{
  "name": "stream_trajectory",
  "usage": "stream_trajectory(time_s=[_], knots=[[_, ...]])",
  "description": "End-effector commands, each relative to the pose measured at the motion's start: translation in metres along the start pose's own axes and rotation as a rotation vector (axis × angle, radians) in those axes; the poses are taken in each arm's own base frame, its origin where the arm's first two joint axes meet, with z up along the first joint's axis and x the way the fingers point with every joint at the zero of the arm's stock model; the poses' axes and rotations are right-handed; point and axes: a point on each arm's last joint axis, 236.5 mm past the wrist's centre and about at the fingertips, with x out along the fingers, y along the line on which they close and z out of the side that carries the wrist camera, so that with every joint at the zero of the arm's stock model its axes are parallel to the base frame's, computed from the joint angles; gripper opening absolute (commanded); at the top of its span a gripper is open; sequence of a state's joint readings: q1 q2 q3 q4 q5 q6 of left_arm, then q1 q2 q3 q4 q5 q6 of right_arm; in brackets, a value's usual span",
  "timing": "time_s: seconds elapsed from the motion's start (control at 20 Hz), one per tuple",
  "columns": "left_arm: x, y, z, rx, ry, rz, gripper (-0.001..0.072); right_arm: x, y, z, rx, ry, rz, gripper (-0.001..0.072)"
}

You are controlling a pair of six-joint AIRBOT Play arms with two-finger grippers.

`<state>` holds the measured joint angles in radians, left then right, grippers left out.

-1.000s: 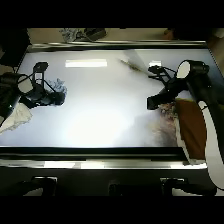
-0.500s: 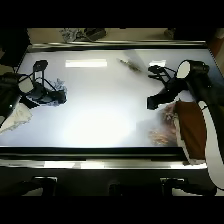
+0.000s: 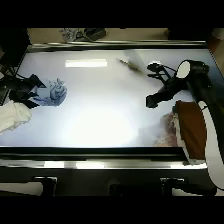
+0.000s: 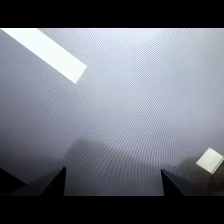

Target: Fold the shirts.

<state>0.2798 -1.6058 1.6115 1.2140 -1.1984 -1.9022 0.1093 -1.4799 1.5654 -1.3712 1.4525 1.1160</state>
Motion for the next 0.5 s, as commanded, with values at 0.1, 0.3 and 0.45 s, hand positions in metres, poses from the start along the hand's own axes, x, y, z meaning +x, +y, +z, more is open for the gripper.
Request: stream_trajectory(time_s=[0.1,0.3,0.45], knots=[[0.066,0.028,0.045,-0.241,-0.035,-0.111,0.0720,0.000,-0.003,0.009,-0.013,-0.037,-0.015,0.0685],[0.117,0.030,0.036,-0.262,-0.006,-0.104,0.0720,0.000,-0.001,0.007,-0.012,-0.028,-0.005,0.0685],[0.128,0.035,0.031,-0.253,0.015,-0.093,0.0270,0.000,0.006,0.006,-0.009,-0.024,0.026,0.0685]])
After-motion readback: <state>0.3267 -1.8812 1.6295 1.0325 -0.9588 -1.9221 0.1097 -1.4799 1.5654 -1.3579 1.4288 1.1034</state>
